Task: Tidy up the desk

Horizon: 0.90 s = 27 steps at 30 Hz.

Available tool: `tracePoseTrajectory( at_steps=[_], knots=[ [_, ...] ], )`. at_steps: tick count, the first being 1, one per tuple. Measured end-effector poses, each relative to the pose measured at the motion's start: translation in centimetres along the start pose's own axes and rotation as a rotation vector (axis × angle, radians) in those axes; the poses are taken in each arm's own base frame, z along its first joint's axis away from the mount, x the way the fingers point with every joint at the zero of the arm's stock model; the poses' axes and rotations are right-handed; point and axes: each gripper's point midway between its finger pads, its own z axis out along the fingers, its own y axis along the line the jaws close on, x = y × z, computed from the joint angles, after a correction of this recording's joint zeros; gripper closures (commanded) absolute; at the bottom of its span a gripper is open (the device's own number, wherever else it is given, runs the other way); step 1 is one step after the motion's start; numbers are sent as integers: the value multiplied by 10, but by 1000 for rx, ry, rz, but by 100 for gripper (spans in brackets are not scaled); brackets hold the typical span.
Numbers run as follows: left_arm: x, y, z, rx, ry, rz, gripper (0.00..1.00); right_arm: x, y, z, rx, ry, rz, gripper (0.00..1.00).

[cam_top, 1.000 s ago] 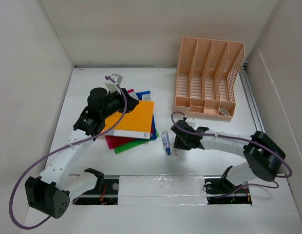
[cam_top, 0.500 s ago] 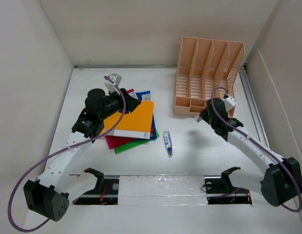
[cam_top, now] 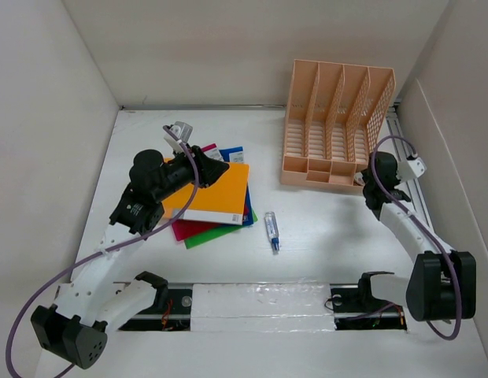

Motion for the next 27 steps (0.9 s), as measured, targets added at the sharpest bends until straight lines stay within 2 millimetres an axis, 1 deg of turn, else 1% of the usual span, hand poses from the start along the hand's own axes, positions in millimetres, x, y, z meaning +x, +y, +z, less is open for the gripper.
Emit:
tracePoseTrajectory(
  at_steps=[2, 7, 10, 16, 20, 25, 27],
  knots=[
    [0, 0, 0, 0, 0, 0, 77, 0, -2, 7, 12, -5, 11, 77],
    [1, 0, 1, -3, 2, 2, 77, 1, -21, 30, 89, -1, 19, 76],
    [2, 2, 1, -12, 5, 1, 77, 1, -26, 40, 111, 13, 24, 77],
    [6, 7, 5, -25, 21, -4, 77, -2, -23, 55, 98, 43, 45, 76],
    [7, 9, 5, -30, 25, -3, 77, 0, -15, 58, 71, 60, 44, 73],
    [9, 10, 7, -33, 31, -2, 77, 2, -7, 59, 37, 84, 36, 72],
    [11, 12, 8, -37, 37, -5, 77, 4, -5, 58, 27, 91, 34, 69]
  ],
)
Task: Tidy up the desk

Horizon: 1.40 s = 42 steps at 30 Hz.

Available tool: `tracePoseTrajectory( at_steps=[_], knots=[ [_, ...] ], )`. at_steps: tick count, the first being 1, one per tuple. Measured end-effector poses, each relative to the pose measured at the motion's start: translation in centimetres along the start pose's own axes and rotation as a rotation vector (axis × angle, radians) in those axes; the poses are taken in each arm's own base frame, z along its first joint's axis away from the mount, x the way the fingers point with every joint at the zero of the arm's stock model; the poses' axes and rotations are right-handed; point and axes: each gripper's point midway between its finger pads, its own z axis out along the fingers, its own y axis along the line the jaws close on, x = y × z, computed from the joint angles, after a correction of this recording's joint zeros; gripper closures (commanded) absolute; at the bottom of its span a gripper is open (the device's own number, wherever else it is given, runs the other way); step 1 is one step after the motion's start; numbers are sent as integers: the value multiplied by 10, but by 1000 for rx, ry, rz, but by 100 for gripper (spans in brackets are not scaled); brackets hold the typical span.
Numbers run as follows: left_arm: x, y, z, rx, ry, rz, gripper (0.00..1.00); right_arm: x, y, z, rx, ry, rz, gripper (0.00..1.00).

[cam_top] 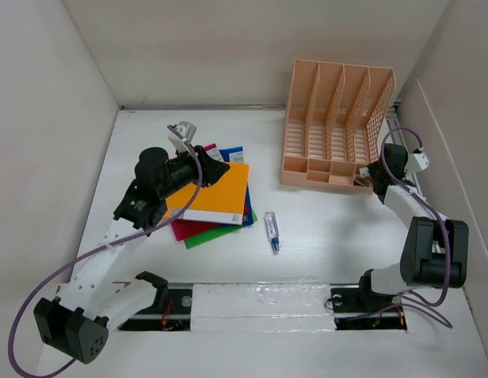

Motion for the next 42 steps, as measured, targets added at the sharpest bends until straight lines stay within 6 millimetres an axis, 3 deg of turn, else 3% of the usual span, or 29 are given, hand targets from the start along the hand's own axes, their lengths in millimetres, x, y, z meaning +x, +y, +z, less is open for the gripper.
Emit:
tracePoseTrajectory(
  at_steps=[5, 16, 19, 20, 22, 23, 25, 27, 28, 29, 30, 32, 34, 39, 42],
  knots=[
    [3, 2, 2, -8, 10, -4, 77, 3, 2, -1, -15, 18, -16, 52],
    [2, 3, 2, -9, 9, 0, 77, 9, 6, -3, -44, 51, -35, 51],
    [2, 3, 2, -9, 9, 1, 77, 8, 12, -10, -70, 58, -47, 61],
    [2, 3, 1, -9, 8, 2, 77, 6, 15, -15, -86, 55, -50, 74],
    [2, 3, 1, -10, 8, 3, 77, 5, 32, -33, -155, 52, -66, 85],
    [2, 3, 2, -11, 8, 3, 77, 10, 44, -47, -208, 59, -79, 86],
    [2, 3, 2, -12, 7, 3, 77, 29, 69, -79, -335, 104, -126, 86],
    [2, 4, 2, -17, 5, 3, 77, 62, 92, -113, -466, 190, -200, 76],
    [2, 5, 2, -21, 4, 4, 77, 82, 99, -130, -525, 246, -250, 70],
    [2, 6, 2, -23, 3, 6, 77, 110, 105, -150, -591, 324, -318, 56],
    [2, 6, 2, -25, 3, 7, 77, 132, 106, -163, -627, 386, -368, 48],
    [2, 7, 2, -27, 6, 8, 77, 183, 97, -189, -677, 526, -513, 36],
    [2, 7, 2, -29, 6, 8, 77, 237, 72, -211, -681, 672, -690, 36],
    [3, 10, 2, -43, 9, 9, 76, 284, 38, -239, -667, 814, -879, 34],
    [3, 11, 2, -48, 7, 12, 77, 297, 25, -257, -684, 852, -945, 32]
  ],
)
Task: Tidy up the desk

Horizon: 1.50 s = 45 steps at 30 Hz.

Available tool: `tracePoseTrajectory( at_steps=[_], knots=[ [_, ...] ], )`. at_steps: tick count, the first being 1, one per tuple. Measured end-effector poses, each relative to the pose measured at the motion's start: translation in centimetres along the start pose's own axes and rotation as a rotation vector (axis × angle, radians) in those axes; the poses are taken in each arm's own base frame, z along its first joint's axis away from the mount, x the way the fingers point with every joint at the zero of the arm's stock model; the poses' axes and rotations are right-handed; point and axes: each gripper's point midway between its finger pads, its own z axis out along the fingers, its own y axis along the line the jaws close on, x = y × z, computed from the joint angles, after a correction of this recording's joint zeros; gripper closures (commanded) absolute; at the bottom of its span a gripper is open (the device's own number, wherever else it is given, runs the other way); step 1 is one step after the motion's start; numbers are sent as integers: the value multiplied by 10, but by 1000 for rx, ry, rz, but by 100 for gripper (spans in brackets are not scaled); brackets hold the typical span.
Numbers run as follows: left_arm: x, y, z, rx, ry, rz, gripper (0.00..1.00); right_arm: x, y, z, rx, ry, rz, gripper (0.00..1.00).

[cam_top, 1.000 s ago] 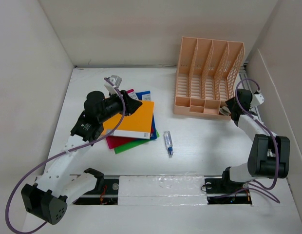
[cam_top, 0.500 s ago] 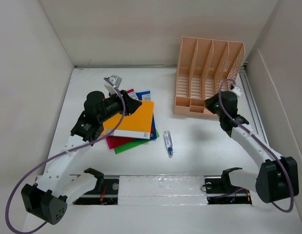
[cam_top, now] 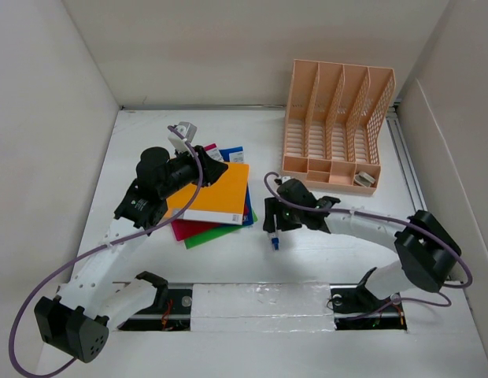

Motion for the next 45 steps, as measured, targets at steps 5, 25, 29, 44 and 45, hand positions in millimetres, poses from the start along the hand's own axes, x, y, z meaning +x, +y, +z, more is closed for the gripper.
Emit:
tracePoseTrajectory(
  at_steps=[5, 25, 29, 44, 45],
  knots=[
    [1, 0, 1, 0, 3, -1, 77, 4, -2, 10, 34, 5, -14, 33],
    [1, 1, 1, -2, 4, 2, 76, -15, -25, 27, 178, -55, 17, 24],
    [3, 3, 3, -6, 13, -1, 76, 2, -19, -8, 127, -61, 28, 22],
    [5, 4, 4, -7, 18, -4, 77, 66, -13, -13, 100, 88, 89, 53],
    [5, 4, 4, -7, 18, -4, 76, 66, -15, -13, 107, 85, 95, 55]
  ],
)
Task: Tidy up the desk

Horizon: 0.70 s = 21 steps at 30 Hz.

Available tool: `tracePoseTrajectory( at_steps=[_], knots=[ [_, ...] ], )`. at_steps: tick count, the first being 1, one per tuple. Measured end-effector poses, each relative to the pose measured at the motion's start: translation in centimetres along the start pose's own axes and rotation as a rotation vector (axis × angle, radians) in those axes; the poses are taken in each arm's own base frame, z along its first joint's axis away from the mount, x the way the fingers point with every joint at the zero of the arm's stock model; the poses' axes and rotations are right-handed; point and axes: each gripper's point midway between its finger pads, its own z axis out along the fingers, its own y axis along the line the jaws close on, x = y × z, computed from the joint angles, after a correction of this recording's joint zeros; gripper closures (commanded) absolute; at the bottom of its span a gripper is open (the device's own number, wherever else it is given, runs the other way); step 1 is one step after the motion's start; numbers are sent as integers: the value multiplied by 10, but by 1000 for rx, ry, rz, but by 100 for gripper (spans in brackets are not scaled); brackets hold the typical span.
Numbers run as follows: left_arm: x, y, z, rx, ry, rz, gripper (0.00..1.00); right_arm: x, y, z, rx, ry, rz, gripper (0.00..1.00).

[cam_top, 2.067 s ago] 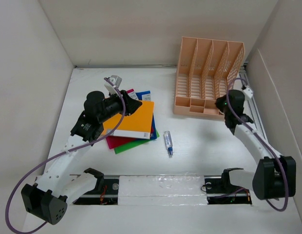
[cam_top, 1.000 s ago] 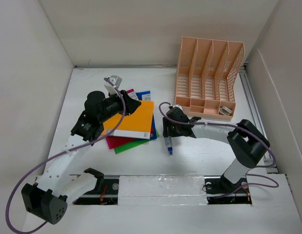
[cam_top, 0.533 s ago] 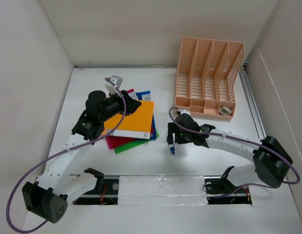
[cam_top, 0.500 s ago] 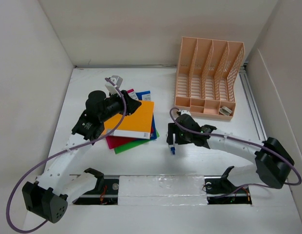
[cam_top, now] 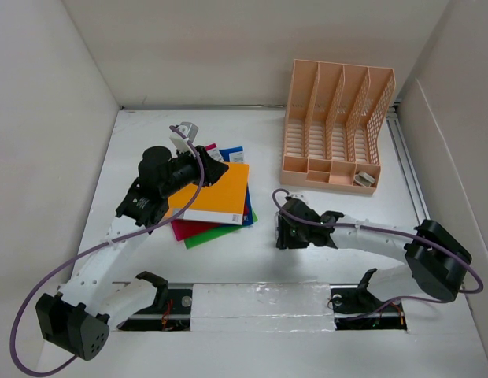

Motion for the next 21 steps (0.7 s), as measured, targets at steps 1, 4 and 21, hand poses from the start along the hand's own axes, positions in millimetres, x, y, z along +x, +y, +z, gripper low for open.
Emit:
tracePoseTrajectory(
  at_steps=[1, 4, 21],
  knots=[
    [0, 0, 0, 0, 0, 0, 77, 0, -1, 0, 4, -2, 7, 58],
    [0, 0, 0, 3, 1, 0, 76, 0, -2, 1, 14, -5, 29, 62],
    [1, -2, 0, 10, 5, 0, 77, 10, -5, 0, 41, 25, 70, 76]
  ],
)
